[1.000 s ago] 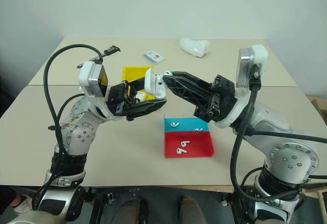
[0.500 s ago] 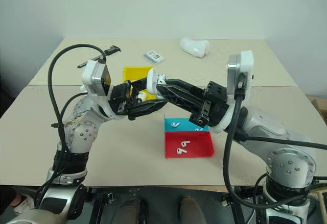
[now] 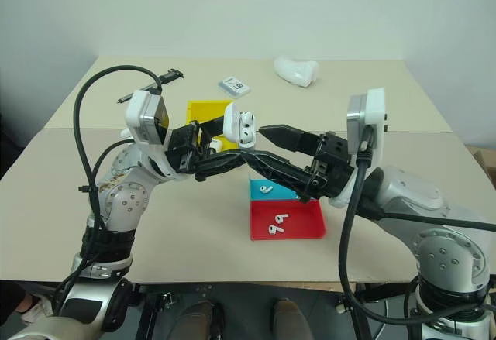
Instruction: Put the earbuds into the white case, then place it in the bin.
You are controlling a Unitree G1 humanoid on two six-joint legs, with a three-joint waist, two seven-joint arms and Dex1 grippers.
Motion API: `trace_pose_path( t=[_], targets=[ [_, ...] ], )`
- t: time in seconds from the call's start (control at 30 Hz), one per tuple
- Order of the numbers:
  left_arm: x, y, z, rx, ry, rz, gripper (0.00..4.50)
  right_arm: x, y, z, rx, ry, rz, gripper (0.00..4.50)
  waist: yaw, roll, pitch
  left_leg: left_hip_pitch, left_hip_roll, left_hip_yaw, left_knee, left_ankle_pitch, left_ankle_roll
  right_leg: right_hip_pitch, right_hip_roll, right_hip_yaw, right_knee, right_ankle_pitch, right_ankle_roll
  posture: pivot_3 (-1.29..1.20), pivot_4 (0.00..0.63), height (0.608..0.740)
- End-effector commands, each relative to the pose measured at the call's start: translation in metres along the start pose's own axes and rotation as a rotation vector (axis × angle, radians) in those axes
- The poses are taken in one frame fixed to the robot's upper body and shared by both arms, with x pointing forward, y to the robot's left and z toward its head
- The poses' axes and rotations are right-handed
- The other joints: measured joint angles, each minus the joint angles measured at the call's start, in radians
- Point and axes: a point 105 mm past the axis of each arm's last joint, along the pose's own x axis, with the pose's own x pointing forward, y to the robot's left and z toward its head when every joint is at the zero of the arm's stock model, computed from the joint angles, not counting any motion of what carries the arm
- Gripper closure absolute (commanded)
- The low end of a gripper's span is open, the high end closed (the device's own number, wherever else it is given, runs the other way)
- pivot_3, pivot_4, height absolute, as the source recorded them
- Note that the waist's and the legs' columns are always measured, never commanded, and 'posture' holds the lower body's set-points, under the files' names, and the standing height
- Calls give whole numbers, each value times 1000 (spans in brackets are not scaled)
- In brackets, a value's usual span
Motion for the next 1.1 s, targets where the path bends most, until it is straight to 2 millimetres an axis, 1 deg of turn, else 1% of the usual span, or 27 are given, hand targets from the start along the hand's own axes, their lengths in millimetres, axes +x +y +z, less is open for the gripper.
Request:
trace_pose_path(
  t=[0.03,0.07,0.17,0.2,0.27,0.33,0.47,0.53,0.67,0.73,0.8,0.9,1.0,1.1],
  targets=[
    [2,-3,-5,22,29,5,1698,-8,-6,20,-101,-51,-35,2037,-1,0,0,0,0,0,0,0,0,0,0,0,0,0,0,0,150,740],
    [1,-4,-9,18,42,9,1698,-9,-8,23,-121,-51,-42,2326,-1,0,0,0,0,0,0,0,0,0,0,0,0,0,0,0,150,740],
    [1,-4,-19,8,72,21,1698,-10,-15,32,-179,-45,-70,3431,-2,0,0,0,0,0,0,0,0,0,0,0,0,0,0,0,150,740],
    [0,-3,-26,15,92,35,1698,-6,-20,36,-258,5,-92,3859,-2,0,0,0,0,0,0,0,0,0,0,0,0,0,0,0,150,740],
    [0,0,-34,30,116,55,1698,2,-25,41,-365,77,-112,4483,-2,1,0,0,0,1,0,0,0,-1,0,1,0,0,0,0,150,740],
    [3,4,-38,38,122,74,1698,12,-25,43,-406,146,-80,4483,-2,1,0,1,0,1,0,0,0,-1,0,0,0,0,0,0,150,740],
    [9,6,-46,49,148,67,1698,30,-19,37,-464,347,39,4483,-2,1,0,0,0,1,-1,0,0,-2,0,1,0,0,0,0,150,740],
    [11,7,-49,62,164,72,1698,38,-21,35,-483,418,58,4483,-3,1,0,-1,0,1,0,0,0,-3,0,2,0,0,-1,0,150,740],
    [12,6,-47,70,143,71,1698,46,-17,18,-558,581,157,4483,1,1,0,-3,0,1,0,-1,1,-4,0,1,-1,0,-1,0,150,740],
    [11,7,-45,80,143,82,1698,45,-19,11,-591,628,177,4483,3,1,0,-4,0,1,0,-1,1,-4,-1,1,-1,0,-1,0,150,740],
    [9,8,-44,86,142,90,1698,42,-23,8,-603,655,174,4483,4,1,0,-5,0,1,1,-1,2,-5,-1,0,-1,0,0,0,150,740],
    [5,10,-40,110,139,121,1698,30,-31,5,-611,687,152,4483,5,1,0,-6,0,1,1,-1,2,-5,-2,0,-1,0,0,0,150,740],
    [2,13,-36,129,128,156,1698,21,-36,7,-619,691,127,4483,5,1,0,-6,0,1,2,-1,2,-4,-2,-1,-1,0,0,0,150,740],
    [-3,16,-31,149,118,207,1698,16,-41,15,-613,641,69,4483,0,1,0,-5,0,1,2,-1,2,-4,-2,-1,0,0,0,0,150,740]
  ],
)
